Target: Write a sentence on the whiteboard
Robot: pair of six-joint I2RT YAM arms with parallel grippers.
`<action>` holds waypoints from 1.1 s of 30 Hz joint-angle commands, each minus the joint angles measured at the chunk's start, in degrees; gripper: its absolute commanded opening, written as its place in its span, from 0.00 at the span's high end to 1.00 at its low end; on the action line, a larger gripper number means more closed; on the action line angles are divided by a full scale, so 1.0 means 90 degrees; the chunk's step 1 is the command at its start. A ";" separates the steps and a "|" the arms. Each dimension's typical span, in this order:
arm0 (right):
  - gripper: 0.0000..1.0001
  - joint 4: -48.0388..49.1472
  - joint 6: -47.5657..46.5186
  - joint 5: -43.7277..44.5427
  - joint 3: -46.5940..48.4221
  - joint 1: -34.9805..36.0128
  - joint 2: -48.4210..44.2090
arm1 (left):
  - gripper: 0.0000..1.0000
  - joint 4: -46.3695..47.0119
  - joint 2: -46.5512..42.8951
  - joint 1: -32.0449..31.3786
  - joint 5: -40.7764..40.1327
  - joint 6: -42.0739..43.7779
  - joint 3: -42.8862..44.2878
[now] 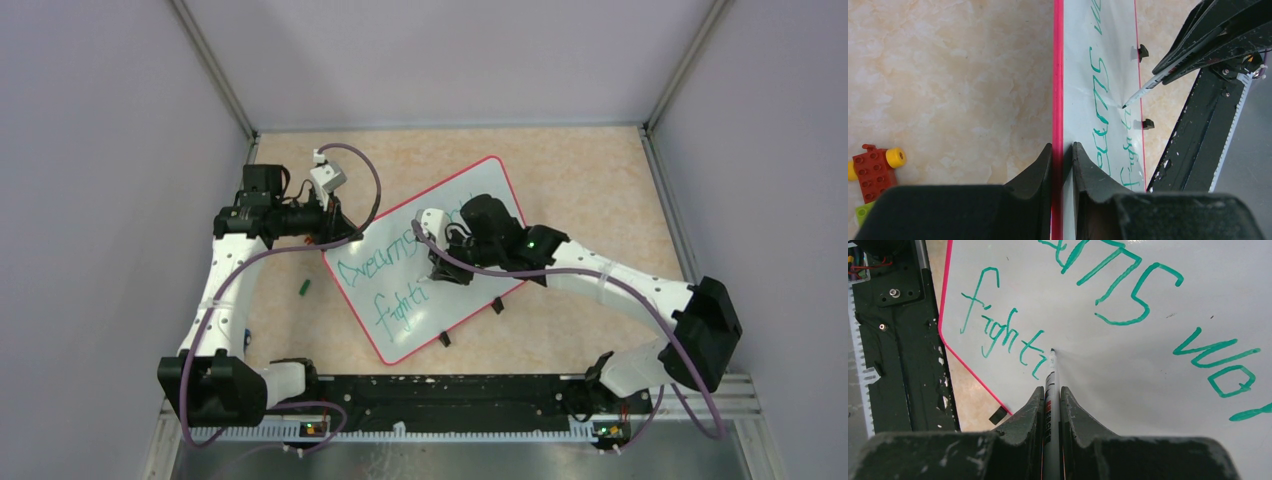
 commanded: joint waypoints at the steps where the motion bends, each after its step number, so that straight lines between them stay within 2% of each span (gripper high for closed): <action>1: 1.00 0.0241 -0.0052 0.0125 0.0220 -0.0010 0.0091 | 1.00 0.0006 -0.0020 -0.0025 0.0006 0.0140 0.0099; 21: 1.00 -0.0193 -0.0157 0.0103 -0.0127 -0.0033 -0.0622 | 1.00 -0.0069 -0.0030 -0.0025 -0.0006 0.0180 0.0090; 33: 1.00 0.0092 -0.0179 0.0222 -0.0303 -0.0036 -0.0421 | 1.00 -0.0074 -0.0033 -0.0025 -0.0022 0.0151 0.0114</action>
